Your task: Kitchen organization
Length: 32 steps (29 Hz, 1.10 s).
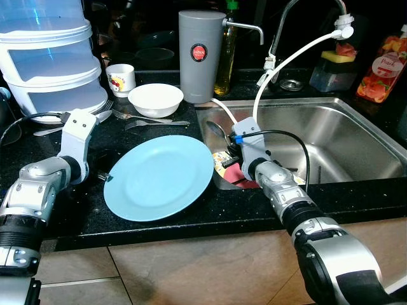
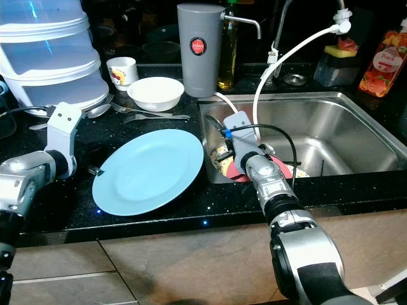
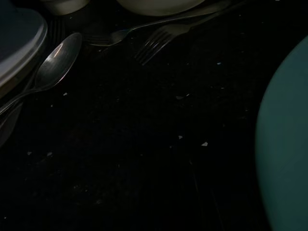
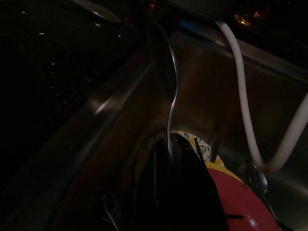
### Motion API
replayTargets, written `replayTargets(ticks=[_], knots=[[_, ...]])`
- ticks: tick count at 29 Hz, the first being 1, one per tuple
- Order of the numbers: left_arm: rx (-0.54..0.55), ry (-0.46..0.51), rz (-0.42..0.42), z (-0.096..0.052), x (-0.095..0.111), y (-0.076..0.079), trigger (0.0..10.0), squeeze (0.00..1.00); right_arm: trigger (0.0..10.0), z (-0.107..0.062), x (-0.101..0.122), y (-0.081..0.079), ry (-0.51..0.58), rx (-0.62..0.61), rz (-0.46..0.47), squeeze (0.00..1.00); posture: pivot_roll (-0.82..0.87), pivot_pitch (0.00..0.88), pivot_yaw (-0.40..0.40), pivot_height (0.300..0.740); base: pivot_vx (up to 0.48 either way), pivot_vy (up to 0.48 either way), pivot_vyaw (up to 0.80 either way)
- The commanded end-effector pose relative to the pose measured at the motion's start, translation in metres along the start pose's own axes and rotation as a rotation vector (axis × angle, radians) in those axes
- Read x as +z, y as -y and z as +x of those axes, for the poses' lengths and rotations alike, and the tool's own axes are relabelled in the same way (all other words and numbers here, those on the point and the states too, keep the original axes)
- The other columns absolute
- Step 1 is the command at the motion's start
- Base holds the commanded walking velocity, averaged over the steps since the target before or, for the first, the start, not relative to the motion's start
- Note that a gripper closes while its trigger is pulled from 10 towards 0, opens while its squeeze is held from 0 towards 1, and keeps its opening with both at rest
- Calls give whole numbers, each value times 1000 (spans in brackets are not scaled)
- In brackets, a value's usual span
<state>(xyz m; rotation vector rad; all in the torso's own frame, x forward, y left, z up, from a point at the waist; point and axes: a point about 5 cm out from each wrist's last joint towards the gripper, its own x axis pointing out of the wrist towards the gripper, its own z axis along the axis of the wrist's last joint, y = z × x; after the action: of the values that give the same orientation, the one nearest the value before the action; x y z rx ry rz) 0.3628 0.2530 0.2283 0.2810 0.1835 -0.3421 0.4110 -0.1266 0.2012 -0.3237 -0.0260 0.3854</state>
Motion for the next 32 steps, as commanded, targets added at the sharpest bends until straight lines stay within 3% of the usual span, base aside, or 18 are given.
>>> replayTargets(ticks=[1, 5, 6, 9, 11, 13, 14, 16, 19, 22, 23, 27, 30, 31, 32], knots=[[-4, -30, 7, 1, -6, 1, 0, 0, 10000, -6, -28, -10, -99, 27, 22, 1000, 126, 103, -30, 740, 0, 0, 0], [8, -32, 6, 0, -6, -1, 0, 0, 10000, -6, -26, -3, -93, -18, 23, 945, 127, 102, -31, 740, 0, 0, 0], [11, -32, 6, 1, -6, -2, 0, 0, 10000, -5, -21, 1, -72, -40, 47, 0, 125, 101, -29, 740, 0, 0, 0], [16, -28, 8, 1, -5, -2, 0, 0, 10000, -4, -16, 5, -49, -56, 94, 0, 125, 101, -29, 740, 0, 0, 0], [29, -15, 6, 1, -3, -4, 0, 0, 10000, -2, -5, 11, 6, -82, 247, 0, 125, 101, -27, 740, 0, 0, 0], [60, 11, 7, 1, 0, -6, 0, 0, 10000, 0, 11, 19, 86, -88, 461, 0, 124, 100, -25, 740, 0, 0, 0], [79, 32, 11, 0, 2, -8, 0, 0, 10000, 1, 17, 23, 120, -86, 547, 957, 124, 100, -25, 740, 0, 0, 0], [103, 66, 11, 0, 5, -10, 0, 0, 10000, 1, 23, 27, 153, -81, 623, 1000, 122, 100, -25, 740, 0, 0, 0], [118, 146, 0, -1, 12, -10, 0, 0, 10000, 2, 32, 29, 189, -38, 737, 1000, 119, 98, -24, 740, 0, 0, 0], [129, 172, -7, -2, 15, -10, 0, 0, 10000, 3, 35, 26, 192, 11, 788, 1000, 119, 98, -25, 740, 0, 0, 0], [139, 184, -9, -3, 17, -12, 0, 0, 10000, 4, 35, 21, 167, 62, 801, 0, 118, 97, -26, 740, 0, 0, 0], [151, 206, -18, -3, 19, -13, 0, 0, 10000, 5, 29, 7, 83, 189, 755, 0, 117, 93, -28, 740, 0, 0, 0], [8, 142, -128, -1, 9, -1, 0, 0, 10000, 4, 25, 2, 53, 223, 740, 0, 118, 89, -30, 740, 0, 0, 0], [8, 142, -128, -1, 9, -1, 0, 0, 10000, 4, 25, 2, 53, 223, 740, 0, 118, 89, -30, 740, 0, 0, 0], [-18, 155, -190, -1, 9, 2, 4863, 0, 10000, 3, 26, 3, 56, 227, 739, 0, 116, 85, -29, 740, 0, 0, 0]])
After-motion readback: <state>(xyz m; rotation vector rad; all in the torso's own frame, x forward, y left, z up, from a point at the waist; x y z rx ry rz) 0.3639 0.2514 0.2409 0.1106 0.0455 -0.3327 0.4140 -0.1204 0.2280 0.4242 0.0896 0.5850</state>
